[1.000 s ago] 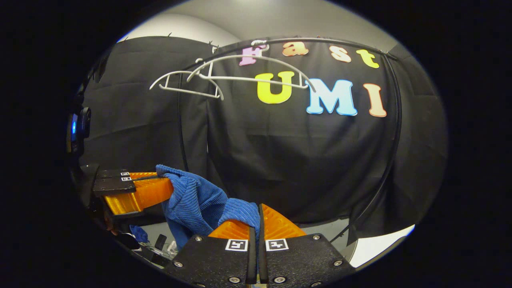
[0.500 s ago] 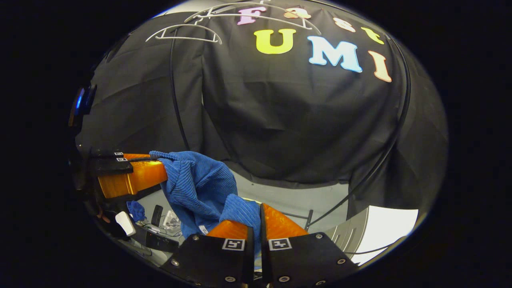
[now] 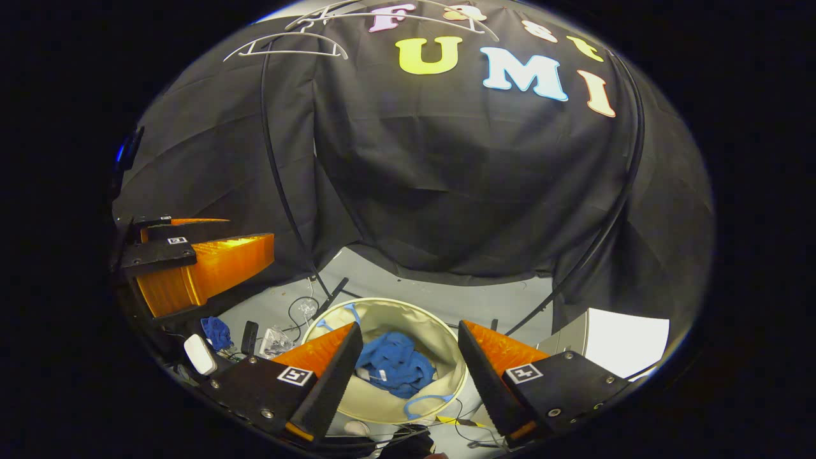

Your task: Grasp the clothes on the hanger with both hands and then place them into the laundry hamper below.

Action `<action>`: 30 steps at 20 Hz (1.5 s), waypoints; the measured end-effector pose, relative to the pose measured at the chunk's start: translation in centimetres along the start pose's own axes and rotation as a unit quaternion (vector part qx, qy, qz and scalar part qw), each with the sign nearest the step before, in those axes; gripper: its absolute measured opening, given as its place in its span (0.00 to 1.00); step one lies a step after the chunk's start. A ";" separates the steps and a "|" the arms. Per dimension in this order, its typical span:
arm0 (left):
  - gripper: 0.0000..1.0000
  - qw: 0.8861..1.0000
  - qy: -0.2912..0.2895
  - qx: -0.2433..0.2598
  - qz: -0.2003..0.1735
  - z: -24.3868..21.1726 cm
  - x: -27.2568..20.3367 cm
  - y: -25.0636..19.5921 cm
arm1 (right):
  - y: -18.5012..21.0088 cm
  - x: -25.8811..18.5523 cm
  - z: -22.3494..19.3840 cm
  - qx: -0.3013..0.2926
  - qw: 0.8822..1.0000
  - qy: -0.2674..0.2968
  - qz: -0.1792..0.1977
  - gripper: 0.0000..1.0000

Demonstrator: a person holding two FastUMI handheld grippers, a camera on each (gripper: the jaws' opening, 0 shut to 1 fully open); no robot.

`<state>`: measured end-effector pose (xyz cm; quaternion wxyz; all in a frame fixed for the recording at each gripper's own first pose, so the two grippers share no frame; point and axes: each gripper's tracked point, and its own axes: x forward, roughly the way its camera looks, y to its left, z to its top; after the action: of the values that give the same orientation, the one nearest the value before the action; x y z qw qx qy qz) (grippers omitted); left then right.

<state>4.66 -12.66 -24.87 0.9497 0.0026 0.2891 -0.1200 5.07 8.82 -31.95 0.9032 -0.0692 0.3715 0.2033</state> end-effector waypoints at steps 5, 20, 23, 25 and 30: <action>1.00 1.000 -0.008 -0.004 0.007 0.5 -1.8 1.3 | 0.2 -1.1 1.2 0.009 1.000 -0.018 -0.011 0.94; 1.00 0.973 -0.230 -0.016 0.001 18.1 -16.7 4.7 | -3.2 -19.7 14.8 0.030 0.965 -0.239 -0.106 0.92; 0.97 0.965 -0.262 -0.008 0.005 20.5 -20.5 4.0 | -5.7 -24.2 15.7 0.039 0.952 -0.274 -0.131 0.92; 1.00 0.960 -0.280 -0.003 0.010 21.5 -23.1 3.1 | -7.0 -26.9 15.8 0.046 0.944 -0.295 -0.140 0.92; 1.00 0.951 -0.307 0.008 0.034 21.8 -27.5 1.8 | -9.4 -32.4 14.6 0.043 0.928 -0.333 -0.162 0.93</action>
<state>-5.06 -6.36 8.27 0.9961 -0.0171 -0.0178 -0.0847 -2.42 -5.95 0.87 0.9978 -0.0179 0.0412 0.0492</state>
